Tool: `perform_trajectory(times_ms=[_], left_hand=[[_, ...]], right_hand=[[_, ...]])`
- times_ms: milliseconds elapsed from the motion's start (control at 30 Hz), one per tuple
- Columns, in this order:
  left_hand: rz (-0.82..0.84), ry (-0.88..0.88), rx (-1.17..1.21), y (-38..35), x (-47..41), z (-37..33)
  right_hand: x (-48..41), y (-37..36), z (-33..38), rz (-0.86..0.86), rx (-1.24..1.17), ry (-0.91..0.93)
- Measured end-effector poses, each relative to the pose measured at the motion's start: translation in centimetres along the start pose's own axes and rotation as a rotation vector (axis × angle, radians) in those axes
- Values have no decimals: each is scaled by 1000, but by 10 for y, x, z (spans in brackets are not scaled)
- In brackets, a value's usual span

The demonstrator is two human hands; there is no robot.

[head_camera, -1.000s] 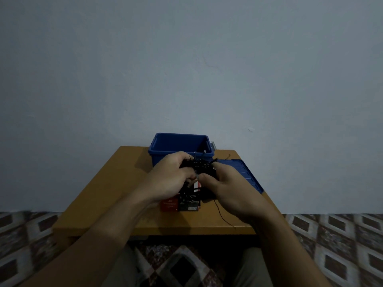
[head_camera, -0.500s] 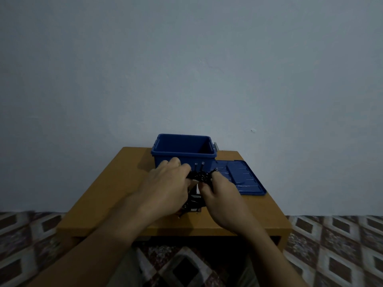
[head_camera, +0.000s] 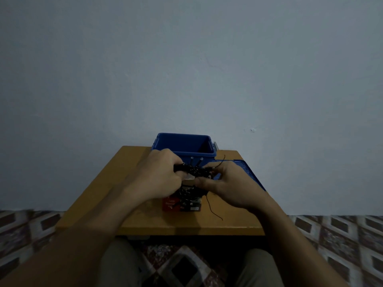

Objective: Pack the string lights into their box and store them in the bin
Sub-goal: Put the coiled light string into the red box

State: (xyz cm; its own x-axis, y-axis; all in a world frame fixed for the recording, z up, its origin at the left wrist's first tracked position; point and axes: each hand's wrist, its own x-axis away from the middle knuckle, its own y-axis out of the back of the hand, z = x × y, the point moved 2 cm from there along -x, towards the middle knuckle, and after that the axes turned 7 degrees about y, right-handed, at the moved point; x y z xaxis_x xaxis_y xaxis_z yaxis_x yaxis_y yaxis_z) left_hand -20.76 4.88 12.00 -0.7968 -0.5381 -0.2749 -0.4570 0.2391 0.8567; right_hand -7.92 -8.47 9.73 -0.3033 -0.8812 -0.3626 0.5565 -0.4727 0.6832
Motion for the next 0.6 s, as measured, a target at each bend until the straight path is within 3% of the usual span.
perform_trajectory(times_ms=[200,333,600], left_hand=[[-13,-8,-28,5,-2,0],[-40,3,-8,3,-5,6],[-121,77,77,-6,-13,17]], right_hand=[[-6,3,9,99,101,-4],[-12,3,9,139,11,-39],[-29,1,-6,40,-231,-111]])
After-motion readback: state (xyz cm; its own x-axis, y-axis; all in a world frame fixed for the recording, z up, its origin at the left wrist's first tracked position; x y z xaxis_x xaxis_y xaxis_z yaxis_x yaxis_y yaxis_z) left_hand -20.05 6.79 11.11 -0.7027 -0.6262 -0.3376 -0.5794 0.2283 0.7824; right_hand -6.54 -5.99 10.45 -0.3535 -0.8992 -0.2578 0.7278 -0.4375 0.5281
